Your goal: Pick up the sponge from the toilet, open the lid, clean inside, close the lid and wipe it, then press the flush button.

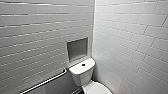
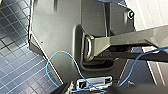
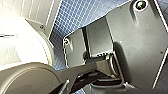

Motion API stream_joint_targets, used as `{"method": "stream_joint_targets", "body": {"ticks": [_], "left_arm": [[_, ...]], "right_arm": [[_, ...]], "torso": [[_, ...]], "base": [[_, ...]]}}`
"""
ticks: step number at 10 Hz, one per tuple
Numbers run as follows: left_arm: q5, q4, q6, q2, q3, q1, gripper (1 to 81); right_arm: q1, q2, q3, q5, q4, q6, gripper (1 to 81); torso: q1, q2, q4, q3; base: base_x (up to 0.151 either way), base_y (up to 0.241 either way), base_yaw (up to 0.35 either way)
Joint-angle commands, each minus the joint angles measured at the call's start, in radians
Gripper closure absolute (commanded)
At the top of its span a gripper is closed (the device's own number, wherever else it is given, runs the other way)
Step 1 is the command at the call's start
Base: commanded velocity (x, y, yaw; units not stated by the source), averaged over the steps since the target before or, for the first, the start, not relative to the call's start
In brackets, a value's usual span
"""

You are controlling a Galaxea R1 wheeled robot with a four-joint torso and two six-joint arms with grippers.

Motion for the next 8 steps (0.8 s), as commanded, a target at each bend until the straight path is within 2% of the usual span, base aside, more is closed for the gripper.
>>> {"method": "stream_joint_targets", "body": {"ticks": [1, 4, 6, 8], "left_arm": [[0.061, 0.015, 0.004, -0.005, -0.003, -0.003, 1.0], [0.061, 0.015, 0.004, 0.036, -0.066, 0.008, 1.0], [0.061, 0.015, 0.004, 0.047, -0.081, 0.011, 1.0], [0.061, 0.015, 0.004, 0.053, -0.081, 0.018, 1.0]], "right_arm": [[0.072, -0.1, 0.124, -0.001, 0.016, 0.031, 1.0], [0.132, -0.203, 0.238, 0.043, 0.034, 0.069, 1.0], [0.161, -0.226, 0.266, 0.1, 0.036, 0.097, 1.0], [0.2, -0.227, 0.261, 0.123, 0.034, 0.144, 1.0]], "torso": [[0.063, -0.097, 0.0, -0.09], [0.132, -0.207, 0.0, -0.192], [0.18, -0.282, 0.0, -0.263], [0.229, -0.358, 0.0, -0.334]], "base": [[0.0, 0.0, 0.0], [0.0, 0.0, 0.0], [0.0, 0.0, 0.0], [0.0, 0.0, 0.0]]}}
